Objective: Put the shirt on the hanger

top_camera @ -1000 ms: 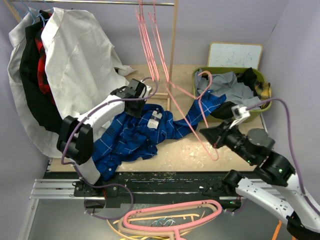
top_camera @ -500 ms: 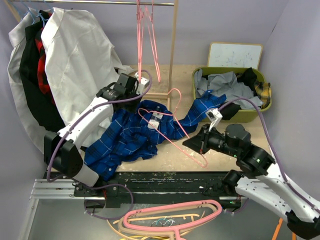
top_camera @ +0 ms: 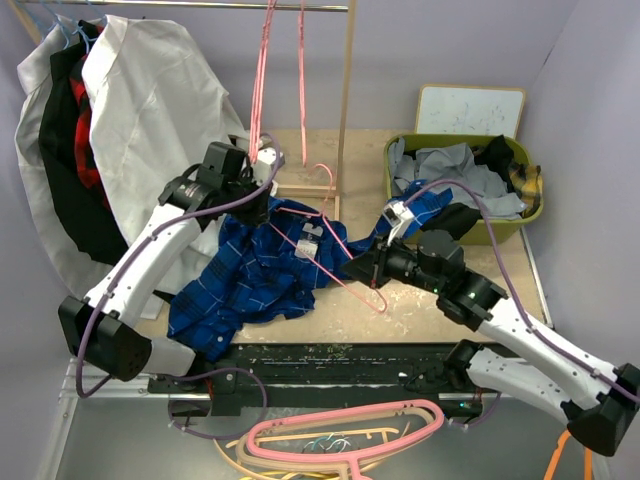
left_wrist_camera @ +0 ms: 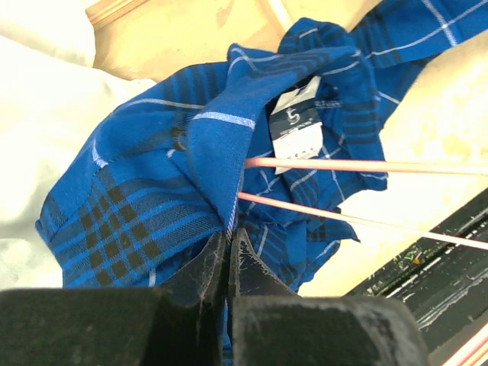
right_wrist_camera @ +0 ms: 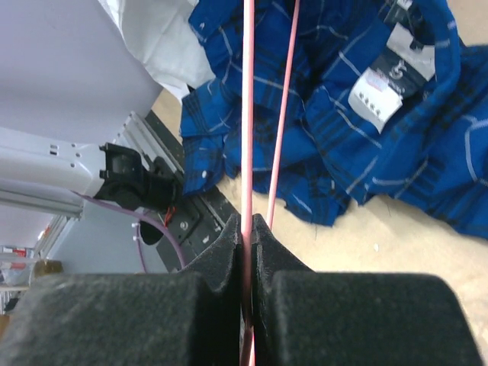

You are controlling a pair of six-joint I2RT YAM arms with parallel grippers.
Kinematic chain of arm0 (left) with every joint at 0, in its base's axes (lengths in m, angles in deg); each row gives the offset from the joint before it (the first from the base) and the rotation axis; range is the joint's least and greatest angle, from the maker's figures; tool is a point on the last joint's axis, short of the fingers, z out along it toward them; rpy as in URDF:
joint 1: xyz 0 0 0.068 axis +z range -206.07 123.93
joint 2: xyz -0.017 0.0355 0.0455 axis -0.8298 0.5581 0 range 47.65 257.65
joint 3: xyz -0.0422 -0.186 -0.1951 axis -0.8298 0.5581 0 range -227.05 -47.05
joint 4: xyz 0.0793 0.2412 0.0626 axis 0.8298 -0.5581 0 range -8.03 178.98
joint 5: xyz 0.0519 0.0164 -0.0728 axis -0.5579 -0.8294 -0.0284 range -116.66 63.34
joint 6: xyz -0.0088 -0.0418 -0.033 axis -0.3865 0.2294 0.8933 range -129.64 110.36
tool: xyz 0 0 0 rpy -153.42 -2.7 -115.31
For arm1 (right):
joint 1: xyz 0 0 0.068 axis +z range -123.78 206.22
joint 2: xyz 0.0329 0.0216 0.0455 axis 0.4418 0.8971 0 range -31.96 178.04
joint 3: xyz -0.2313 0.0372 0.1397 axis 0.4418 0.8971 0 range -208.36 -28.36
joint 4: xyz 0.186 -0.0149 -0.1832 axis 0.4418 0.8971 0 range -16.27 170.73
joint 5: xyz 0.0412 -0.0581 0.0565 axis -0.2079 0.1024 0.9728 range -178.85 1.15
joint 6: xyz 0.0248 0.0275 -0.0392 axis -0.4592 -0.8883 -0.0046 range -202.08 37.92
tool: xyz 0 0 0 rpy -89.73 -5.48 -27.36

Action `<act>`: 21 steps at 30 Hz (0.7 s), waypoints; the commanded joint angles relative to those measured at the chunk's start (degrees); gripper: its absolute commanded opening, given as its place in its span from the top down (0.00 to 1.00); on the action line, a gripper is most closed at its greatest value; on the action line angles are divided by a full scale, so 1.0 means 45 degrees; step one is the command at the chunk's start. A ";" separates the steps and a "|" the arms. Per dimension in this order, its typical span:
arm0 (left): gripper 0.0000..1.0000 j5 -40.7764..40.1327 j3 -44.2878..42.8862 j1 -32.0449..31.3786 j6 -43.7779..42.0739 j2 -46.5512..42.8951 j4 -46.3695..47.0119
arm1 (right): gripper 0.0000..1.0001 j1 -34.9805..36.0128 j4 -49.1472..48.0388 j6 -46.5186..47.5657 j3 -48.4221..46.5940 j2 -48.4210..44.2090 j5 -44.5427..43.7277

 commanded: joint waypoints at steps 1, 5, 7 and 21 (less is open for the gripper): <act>1.00 0.1040 -0.0379 0.0218 -0.0128 -0.0809 0.0149 | 1.00 0.0007 -0.3992 -0.0149 0.0345 0.0858 0.0549; 1.00 0.1401 -0.0506 0.0319 -0.0286 -0.1225 -0.0052 | 1.00 0.0017 -0.5966 -0.0089 0.0865 0.1806 0.0790; 1.00 0.1385 -0.0581 0.0364 -0.0357 -0.1358 -0.0141 | 1.00 0.0007 -0.6691 0.0017 0.0890 0.2537 0.1056; 0.80 0.2685 -0.0811 0.0667 -0.1182 -0.1414 -0.0543 | 1.00 0.0006 -1.1379 0.0411 0.0371 0.6490 0.2297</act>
